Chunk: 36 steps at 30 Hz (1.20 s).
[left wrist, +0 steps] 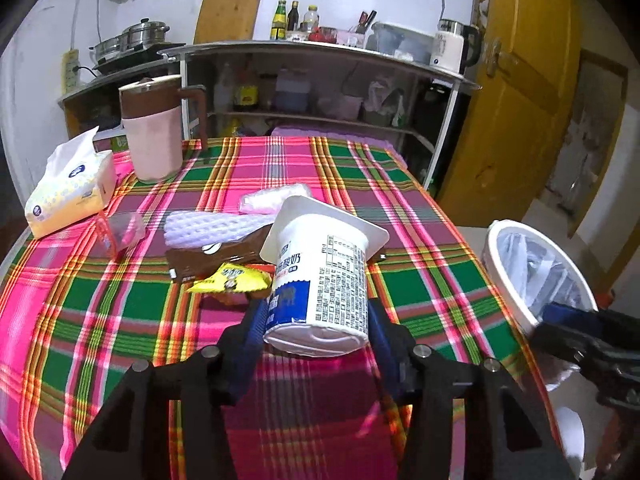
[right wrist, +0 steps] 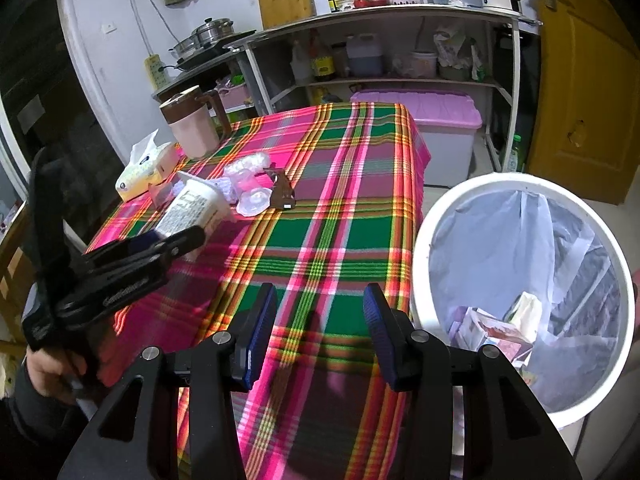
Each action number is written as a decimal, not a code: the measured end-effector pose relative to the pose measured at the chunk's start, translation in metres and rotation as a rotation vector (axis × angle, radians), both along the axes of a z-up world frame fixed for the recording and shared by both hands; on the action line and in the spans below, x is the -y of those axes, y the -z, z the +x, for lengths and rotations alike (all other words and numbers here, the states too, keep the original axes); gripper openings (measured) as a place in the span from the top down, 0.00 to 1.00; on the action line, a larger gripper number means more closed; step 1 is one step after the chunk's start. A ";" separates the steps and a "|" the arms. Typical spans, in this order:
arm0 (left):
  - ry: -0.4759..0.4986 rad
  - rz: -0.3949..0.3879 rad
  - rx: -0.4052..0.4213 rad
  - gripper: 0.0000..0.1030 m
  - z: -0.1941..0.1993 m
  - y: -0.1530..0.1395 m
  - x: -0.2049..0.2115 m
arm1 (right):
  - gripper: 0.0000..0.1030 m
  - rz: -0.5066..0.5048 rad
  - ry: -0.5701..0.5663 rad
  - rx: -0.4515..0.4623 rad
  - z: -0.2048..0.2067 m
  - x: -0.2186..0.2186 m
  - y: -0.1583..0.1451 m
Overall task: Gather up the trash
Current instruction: 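Grasp the brown chocolate wrapper with the right tool while the left tool lifts the yogurt cup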
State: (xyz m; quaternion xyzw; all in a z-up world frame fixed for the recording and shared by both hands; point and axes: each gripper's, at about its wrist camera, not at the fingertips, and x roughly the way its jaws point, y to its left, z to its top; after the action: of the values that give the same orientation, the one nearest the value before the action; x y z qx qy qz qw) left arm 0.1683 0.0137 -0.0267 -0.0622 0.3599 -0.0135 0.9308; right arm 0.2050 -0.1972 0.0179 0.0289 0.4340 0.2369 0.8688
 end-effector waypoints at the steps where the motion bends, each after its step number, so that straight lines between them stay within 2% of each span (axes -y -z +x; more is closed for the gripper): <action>1: -0.002 -0.003 0.004 0.51 -0.003 -0.002 -0.001 | 0.55 -0.003 -0.002 0.006 0.000 -0.002 -0.001; 8: -0.023 -0.030 0.030 0.51 -0.025 -0.011 -0.018 | 0.55 -0.031 -0.035 0.016 0.010 -0.026 -0.006; 17: -0.053 -0.057 0.032 0.51 -0.033 -0.011 -0.039 | 0.58 -0.067 -0.088 0.043 0.034 -0.061 -0.007; 22: -0.059 -0.072 0.034 0.51 -0.033 -0.010 -0.046 | 0.61 -0.093 -0.094 0.025 0.057 -0.074 0.003; 31: -0.045 -0.125 0.019 0.51 -0.026 -0.005 -0.053 | 0.62 -0.110 -0.115 -0.020 0.098 -0.093 0.022; 36: -0.036 -0.137 0.019 0.51 -0.021 -0.002 -0.055 | 0.68 -0.111 -0.124 -0.047 0.117 -0.103 0.033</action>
State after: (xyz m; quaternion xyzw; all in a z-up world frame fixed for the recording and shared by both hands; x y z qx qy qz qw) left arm 0.1469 0.0690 -0.0243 -0.1322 0.3480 -0.0222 0.9279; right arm 0.3216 -0.0939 -0.0152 -0.0406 0.4676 0.2650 0.8423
